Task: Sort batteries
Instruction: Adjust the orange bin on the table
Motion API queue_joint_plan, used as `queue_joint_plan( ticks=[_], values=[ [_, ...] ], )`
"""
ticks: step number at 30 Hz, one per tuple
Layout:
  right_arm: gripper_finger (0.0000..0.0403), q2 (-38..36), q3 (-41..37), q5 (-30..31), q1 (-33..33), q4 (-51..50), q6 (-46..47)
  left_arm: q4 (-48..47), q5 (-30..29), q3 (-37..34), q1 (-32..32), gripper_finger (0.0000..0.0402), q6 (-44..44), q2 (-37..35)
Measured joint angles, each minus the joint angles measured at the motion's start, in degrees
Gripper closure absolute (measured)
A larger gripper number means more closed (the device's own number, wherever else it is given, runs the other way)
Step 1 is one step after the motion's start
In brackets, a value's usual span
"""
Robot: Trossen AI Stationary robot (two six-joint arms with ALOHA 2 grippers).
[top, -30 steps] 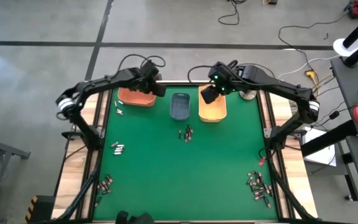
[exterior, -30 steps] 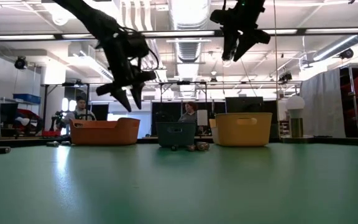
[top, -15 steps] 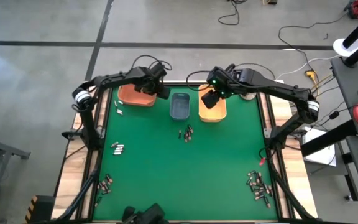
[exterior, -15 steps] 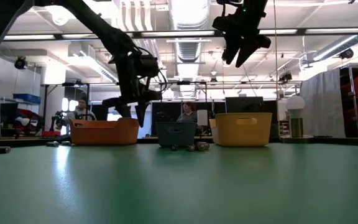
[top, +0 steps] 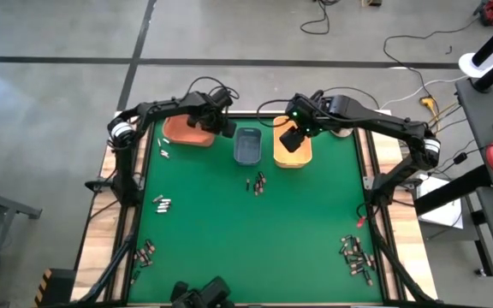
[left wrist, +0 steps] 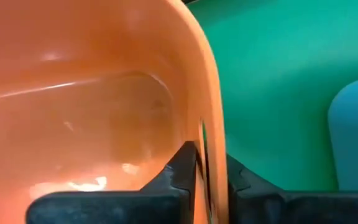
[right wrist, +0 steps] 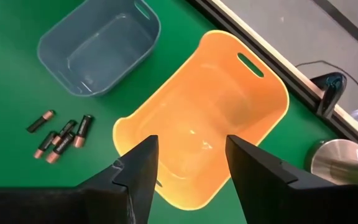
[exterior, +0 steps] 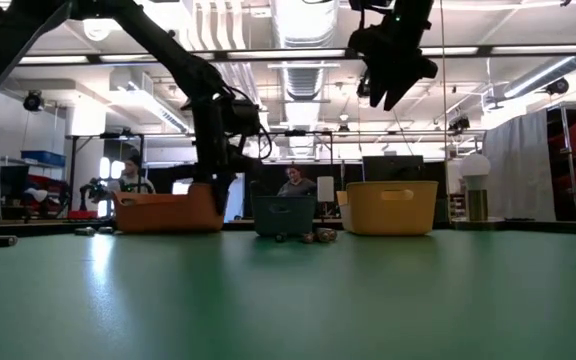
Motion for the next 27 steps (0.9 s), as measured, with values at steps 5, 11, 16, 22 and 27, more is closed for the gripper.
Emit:
queue_joint_plan(
  ticks=[5, 11, 16, 22, 27],
  values=[
    [0.022, -1.7, 0.0, 0.0, 0.0, -0.4, -1.3, -9.0, -0.3, 4.2, -0.4, 0.04, 4.4, -3.2],
    [0.023, -4.7, -1.1, 0.0, 0.0, -0.4, -4.0, -20.5, -0.4, 9.7, -5.5, 0.0401, 15.8, -11.0],
    [0.023, -7.2, -3.1, 2.6, 0.0, -0.4, -6.1, -23.7, -0.4, 8.0, -13.9, 0.0401, 33.2, -19.4],
    [0.0226, -9.8, -6.2, 2.9, 0.1, 1.3, -7.2, -20.9, -0.2, 1.1, -20.2, 0.0402, 45.2, -24.6],
    [0.0235, -11.2, -7.4, 2.8, 1.8, 1.3, -5.9, -19.2, 1.1, -6.6, -20.3, 0.0402, 47.8, -25.4]
  ],
)
